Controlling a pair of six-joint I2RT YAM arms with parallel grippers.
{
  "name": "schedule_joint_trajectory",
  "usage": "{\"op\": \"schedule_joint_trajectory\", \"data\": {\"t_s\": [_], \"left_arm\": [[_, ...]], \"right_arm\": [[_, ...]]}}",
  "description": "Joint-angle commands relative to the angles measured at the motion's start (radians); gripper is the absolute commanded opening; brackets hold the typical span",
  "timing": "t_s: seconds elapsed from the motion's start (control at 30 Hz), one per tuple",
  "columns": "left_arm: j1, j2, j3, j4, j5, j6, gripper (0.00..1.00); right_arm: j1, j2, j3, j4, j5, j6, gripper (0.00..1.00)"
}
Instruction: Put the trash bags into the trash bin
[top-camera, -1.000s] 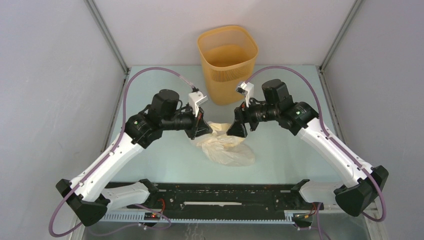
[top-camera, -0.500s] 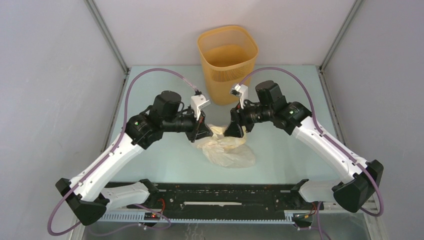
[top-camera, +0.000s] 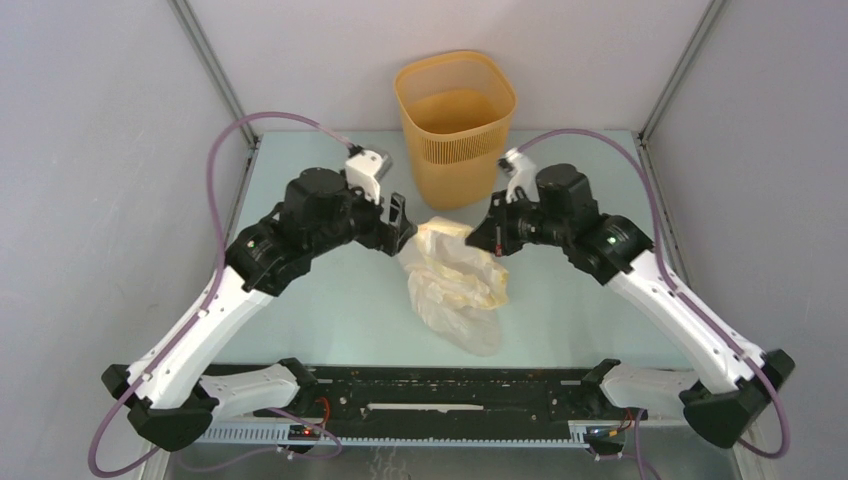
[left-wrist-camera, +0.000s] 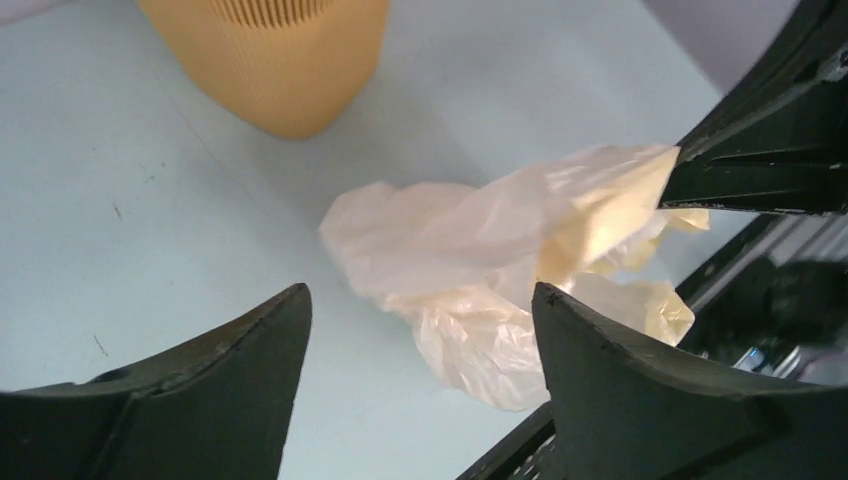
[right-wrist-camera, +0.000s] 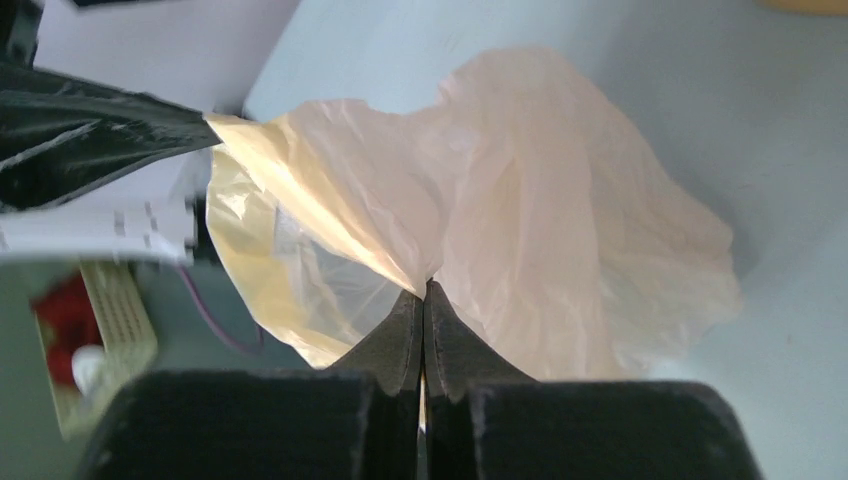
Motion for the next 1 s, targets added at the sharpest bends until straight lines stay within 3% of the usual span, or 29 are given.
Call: {"op": "schedule_joint_trajectory", "data": {"t_s": [0.0,0.13,0.23,0.4,0.73,0.87,0.97], "left_arm": [[0.032,-0.008,0.106,0.037,0.024,-0.162,0.9],[0.032,0.012,0.067,0.2,0.327,-0.274,0.96],[0.025,0.025,0.029,0.275,0.435,-0.322,1.0],[0.02,0.08,0.016,0.23,0.421,-0.328,1.0],[0.028,0.319,0.097,0.03,0.292,-0.334,0.99],[0.052,0.313,0.076,0.069,0.319,-0.346,0.77],[0.069,0.264,0.025,0.141,0.321,-0.344,0.46]], "right_arm": [[-0.007,-0.084,-0.001,0.03,0.45,0.374,0.0],[-0.033,-0.098,0.001,0.059,0.587,0.675,0.0],[-0.015,-0.08,0.031,0.069,0.648,0.776,0.0],[-0.006,-0.049,0.09,0.049,0.687,0.848,0.0],[-0.003,-0.056,0.163,0.032,0.597,0.829,0.0],[-0.002,-0.091,0.132,0.018,0.562,0.799,0.0],[-0.007,-0.121,0.103,-0.025,0.558,0.768,0.0]]}}
